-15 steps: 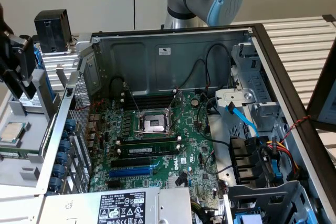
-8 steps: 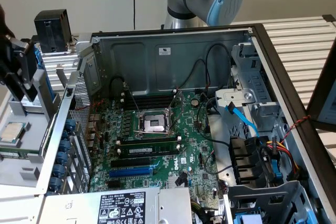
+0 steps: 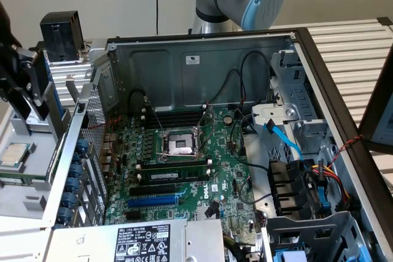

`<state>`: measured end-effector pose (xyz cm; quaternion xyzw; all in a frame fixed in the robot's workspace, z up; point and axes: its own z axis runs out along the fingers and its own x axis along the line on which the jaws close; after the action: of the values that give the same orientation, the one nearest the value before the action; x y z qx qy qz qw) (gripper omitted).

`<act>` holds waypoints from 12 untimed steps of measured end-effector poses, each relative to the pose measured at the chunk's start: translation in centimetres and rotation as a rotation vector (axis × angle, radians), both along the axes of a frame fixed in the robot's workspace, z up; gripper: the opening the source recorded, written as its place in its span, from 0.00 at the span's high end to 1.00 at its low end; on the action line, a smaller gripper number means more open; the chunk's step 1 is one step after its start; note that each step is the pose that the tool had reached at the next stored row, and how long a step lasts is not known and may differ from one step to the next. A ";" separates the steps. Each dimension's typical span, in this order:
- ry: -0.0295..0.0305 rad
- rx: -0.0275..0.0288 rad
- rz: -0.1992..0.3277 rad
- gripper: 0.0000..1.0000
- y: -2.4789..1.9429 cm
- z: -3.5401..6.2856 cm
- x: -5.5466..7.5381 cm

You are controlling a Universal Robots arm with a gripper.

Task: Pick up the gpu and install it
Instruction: 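Pick up the gpu and move the gpu toward the slot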

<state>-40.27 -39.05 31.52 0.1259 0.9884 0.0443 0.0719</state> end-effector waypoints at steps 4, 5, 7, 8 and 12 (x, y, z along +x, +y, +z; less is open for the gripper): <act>-0.0130 -0.0004 0.004 0.55 0.06 -0.64 0.0; -0.0156 -0.0004 0.005 0.55 0.06 -0.78 0.0; -0.0173 -0.0005 0.006 0.55 0.02 -1.08 0.0; -0.0182 -0.0004 0.007 0.55 -0.04 -1.24 0.0; -0.0233 -0.0005 0.008 0.55 -0.30 -1.85 0.0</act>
<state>-40.28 -39.36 29.68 0.1216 0.9880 0.0458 0.0833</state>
